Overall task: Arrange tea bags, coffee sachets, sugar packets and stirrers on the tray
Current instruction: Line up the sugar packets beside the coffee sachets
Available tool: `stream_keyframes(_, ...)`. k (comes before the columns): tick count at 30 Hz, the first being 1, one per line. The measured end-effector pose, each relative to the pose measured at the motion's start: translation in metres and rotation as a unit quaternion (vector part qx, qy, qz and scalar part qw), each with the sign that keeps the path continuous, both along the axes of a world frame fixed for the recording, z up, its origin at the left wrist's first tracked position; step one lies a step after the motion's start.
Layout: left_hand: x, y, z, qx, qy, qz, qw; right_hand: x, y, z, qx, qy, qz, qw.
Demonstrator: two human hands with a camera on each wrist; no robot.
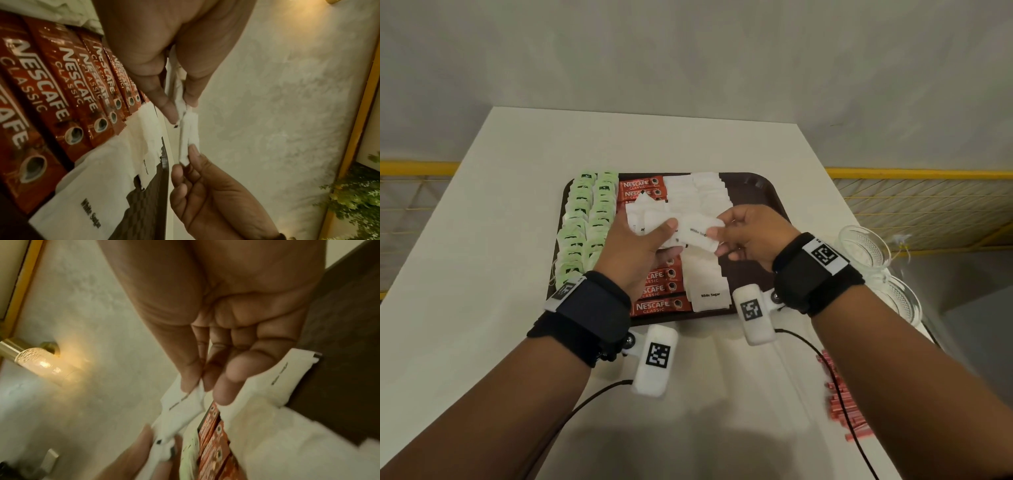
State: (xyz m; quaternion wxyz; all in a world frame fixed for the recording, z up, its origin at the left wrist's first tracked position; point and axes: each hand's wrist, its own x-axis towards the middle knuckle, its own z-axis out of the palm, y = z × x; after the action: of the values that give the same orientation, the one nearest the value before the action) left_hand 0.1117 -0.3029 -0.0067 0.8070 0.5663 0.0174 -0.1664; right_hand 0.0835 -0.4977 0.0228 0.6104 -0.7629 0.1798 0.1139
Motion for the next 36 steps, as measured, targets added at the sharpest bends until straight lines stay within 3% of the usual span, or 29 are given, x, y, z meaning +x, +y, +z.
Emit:
stream_keyframes(6, 0.004, 0.007, -0.002, -0.01, 0.023, -0.002, 1.0, 0.008, -0.048, -0.009, -0.065, 0.006, -0.113, 0.991)
stream_keyframes(11, 0.001, 0.009, -0.003, -0.006, 0.026, -0.011, 1.0, 0.013, -0.057, -0.021, -0.161, 0.071, -0.046, 0.983)
stream_keyframes(18, -0.003, 0.008, -0.007, -0.007, 0.029, -0.024, 0.999, 0.03, -0.041, -0.033, -0.214, 0.1, -0.028, 0.971)
stream_keyframes(24, -0.005, 0.01, -0.007, -0.022, 0.041, -0.027, 0.999, 0.039, -0.035, -0.03, -0.242, 0.108, -0.036, 0.964)
stream_keyframes(28, -0.006, 0.009, -0.001, -0.037, 0.066, -0.02, 0.997, 0.037, -0.035, -0.024, -0.355, 0.042, -0.014, 0.934)
stream_keyframes(31, -0.006, 0.007, 0.001, -0.05, 0.088, -0.022, 0.995, 0.026, -0.024, -0.009, -0.292, -0.031, -0.012, 0.956)
stream_keyframes(36, -0.009, -0.003, -0.002, -0.039, 0.057, -0.046, 0.997, 0.003, 0.011, 0.009, -0.124, -0.02, 0.098, 0.987)
